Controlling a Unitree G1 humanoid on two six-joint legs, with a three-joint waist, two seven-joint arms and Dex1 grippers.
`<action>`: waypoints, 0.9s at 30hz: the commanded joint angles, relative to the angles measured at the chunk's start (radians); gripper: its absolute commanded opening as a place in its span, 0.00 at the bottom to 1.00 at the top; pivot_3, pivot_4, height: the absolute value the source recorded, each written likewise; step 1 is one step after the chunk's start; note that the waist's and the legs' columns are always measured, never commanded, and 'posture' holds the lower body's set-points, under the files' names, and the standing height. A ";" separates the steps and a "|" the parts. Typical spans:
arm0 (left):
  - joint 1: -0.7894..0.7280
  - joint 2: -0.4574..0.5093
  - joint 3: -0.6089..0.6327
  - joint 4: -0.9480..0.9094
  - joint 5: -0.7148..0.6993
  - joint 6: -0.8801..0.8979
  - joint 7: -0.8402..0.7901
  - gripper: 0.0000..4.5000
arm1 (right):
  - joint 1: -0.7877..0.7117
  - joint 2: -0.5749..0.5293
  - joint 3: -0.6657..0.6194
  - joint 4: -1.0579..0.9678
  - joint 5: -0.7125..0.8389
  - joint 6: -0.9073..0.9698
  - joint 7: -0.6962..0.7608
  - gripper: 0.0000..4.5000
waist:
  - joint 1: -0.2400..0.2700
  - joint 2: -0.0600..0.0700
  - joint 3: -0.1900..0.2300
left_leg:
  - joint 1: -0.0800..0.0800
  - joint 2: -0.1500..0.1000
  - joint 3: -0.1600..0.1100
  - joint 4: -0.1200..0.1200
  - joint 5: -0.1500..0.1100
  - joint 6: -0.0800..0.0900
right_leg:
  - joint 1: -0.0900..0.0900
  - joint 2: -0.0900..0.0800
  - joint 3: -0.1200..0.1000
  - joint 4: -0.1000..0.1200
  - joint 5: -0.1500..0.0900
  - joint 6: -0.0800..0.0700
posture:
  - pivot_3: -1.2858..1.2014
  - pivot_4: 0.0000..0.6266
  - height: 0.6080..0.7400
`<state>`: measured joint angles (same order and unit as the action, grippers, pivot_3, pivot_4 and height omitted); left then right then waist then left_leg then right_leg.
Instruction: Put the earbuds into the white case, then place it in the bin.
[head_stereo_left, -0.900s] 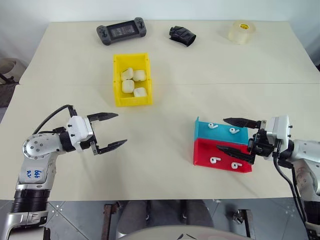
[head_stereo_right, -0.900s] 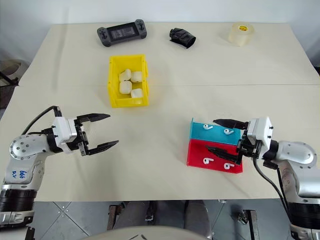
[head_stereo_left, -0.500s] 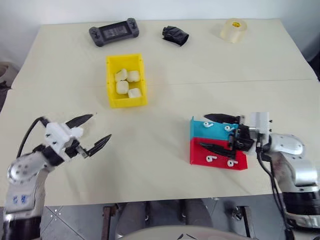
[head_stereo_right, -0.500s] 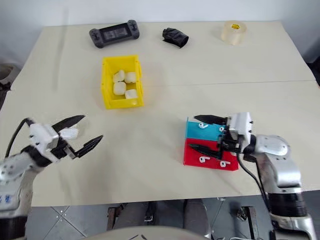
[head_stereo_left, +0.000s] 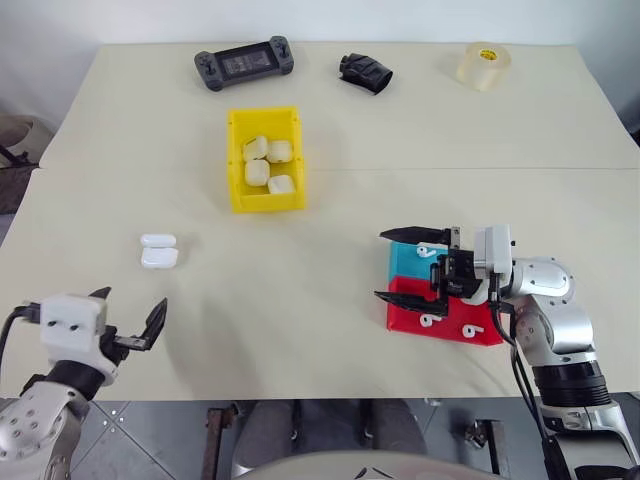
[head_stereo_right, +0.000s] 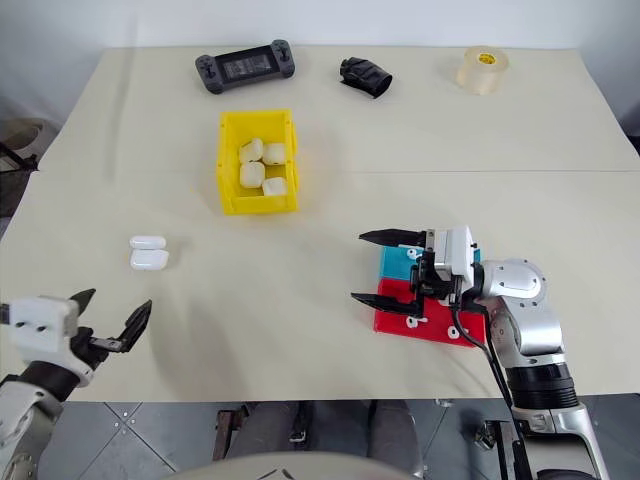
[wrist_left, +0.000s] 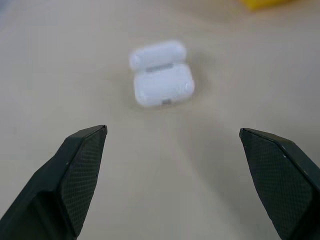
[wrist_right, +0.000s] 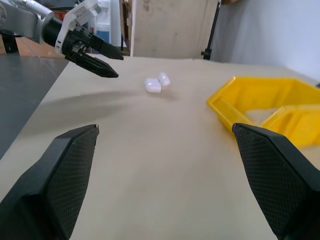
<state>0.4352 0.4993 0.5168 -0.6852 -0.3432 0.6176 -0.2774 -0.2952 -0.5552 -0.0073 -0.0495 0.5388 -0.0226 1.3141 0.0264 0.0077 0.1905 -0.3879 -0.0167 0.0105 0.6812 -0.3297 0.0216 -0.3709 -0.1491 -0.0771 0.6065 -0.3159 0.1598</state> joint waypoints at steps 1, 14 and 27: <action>-0.130 0.084 -0.001 -0.055 0.007 0.287 0.085 1.00 | 0.011 -0.024 -0.024 -0.036 0.019 0.006 0.013 1.00 | -0.001 0.000 0.000 | 0.000 0.000 0.000 0.000 0.000 0.000 | 0.000 0.000 0.000 0.001 0.000 0.000 | 0.52 0.24 1.00; -0.675 0.054 0.042 0.074 -0.016 0.997 0.228 1.00 | 0.070 -0.058 -0.041 -0.129 0.045 0.060 -0.016 1.00 | -0.009 -0.001 -0.001 | 0.000 -0.001 0.000 0.000 0.000 -0.001 | -0.004 0.001 0.000 0.010 0.000 -0.001 | 0.52 0.24 1.00; -0.817 0.190 -0.090 0.310 -0.118 0.997 0.230 1.00 | 0.123 -0.019 -0.022 -0.222 0.050 0.080 -0.084 1.00 | -0.003 -0.001 0.000 | 0.000 -0.001 0.000 0.000 0.001 -0.003 | -0.004 0.001 0.001 0.011 0.000 -0.001 | 0.52 0.24 1.00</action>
<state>-0.3635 0.6703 0.4324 -0.3803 -0.4461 1.6160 -0.0495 -0.1777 -0.5783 -0.0230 -0.2344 0.5731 0.0651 1.2376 0.0239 0.0063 0.1900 -0.3880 -0.0176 0.0100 0.6811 -0.3288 0.0183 -0.3747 -0.1482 -0.0762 0.6172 -0.3164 0.1589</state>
